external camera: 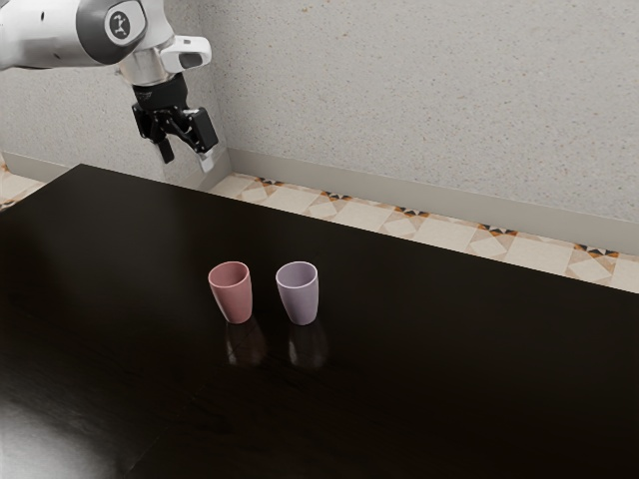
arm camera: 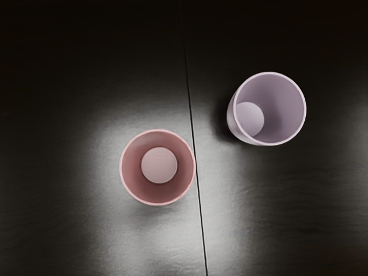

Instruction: Place the left cup onto the right cup

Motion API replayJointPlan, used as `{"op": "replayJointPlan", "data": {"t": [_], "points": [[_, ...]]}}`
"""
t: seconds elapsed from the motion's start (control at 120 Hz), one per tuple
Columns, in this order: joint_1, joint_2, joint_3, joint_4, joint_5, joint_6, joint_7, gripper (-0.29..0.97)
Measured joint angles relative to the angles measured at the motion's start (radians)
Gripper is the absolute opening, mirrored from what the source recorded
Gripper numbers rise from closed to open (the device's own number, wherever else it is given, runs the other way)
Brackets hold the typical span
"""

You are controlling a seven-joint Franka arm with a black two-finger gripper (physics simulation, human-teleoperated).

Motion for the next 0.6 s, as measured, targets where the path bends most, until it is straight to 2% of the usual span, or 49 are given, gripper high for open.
{"op": "replayJointPlan", "data": {"t": [0.442,0.6], "points": [[0.0,0.0,0.0,-0.002,0.0,0.004,-0.001,0.68],[-0.002,-0.013,0.003,-0.051,0.0,0.005,-0.002,0.68]]}}
